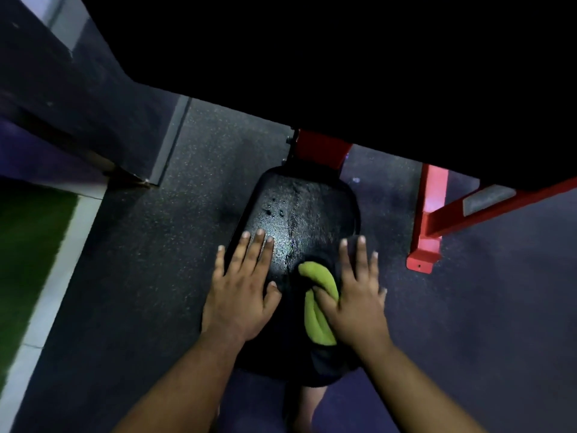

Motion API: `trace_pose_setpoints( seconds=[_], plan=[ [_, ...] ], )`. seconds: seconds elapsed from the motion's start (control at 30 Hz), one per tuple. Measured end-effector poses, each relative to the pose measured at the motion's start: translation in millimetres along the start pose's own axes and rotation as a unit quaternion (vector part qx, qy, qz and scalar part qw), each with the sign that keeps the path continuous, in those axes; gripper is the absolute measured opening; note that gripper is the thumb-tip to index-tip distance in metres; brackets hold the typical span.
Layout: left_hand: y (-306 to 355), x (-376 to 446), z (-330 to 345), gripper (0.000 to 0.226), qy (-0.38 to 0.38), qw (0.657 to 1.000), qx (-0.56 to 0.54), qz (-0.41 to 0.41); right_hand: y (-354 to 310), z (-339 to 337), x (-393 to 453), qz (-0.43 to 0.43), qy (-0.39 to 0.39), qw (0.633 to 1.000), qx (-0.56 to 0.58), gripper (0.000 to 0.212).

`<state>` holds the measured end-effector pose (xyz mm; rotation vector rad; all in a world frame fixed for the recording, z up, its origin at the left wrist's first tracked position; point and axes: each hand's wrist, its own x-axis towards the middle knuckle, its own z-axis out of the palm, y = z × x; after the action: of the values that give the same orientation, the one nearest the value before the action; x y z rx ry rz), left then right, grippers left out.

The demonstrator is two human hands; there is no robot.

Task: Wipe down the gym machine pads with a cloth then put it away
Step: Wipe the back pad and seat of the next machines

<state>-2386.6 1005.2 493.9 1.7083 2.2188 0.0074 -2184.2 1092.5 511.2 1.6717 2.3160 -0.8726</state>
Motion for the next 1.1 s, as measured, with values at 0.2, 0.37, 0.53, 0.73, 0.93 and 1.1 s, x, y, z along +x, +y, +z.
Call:
trace_pose_setpoints(
  seconds=[0.2,0.37,0.53,0.73,0.93,1.1],
  plan=[
    [-1,0,6,0.079,0.025,1.0,-0.009,0.0,-61,-22,124,0.034,0.053,0.994,-0.094,0.083],
    [-3,-1,5,0.078,0.012,1.0,-0.005,0.003,-121,-30,169,-0.251,0.001,0.946,-0.203,0.084],
    [-5,-1,6,0.08,0.002,1.0,-0.021,0.006,-43,-43,136,-0.205,0.027,0.96,-0.188,0.094],
    [-3,1,8,0.089,0.017,0.999,-0.031,-0.004,-42,-28,101,-0.048,0.019,0.985,-0.164,0.091],
    [-2,1,7,0.098,0.025,0.999,-0.001,-0.025,-118,-24,157,-0.196,-0.007,0.953,-0.229,0.09],
    [-2,0,6,0.1,0.02,0.999,-0.012,-0.042,-51,-34,115,-0.282,-0.018,0.931,-0.231,0.095]
  ],
)
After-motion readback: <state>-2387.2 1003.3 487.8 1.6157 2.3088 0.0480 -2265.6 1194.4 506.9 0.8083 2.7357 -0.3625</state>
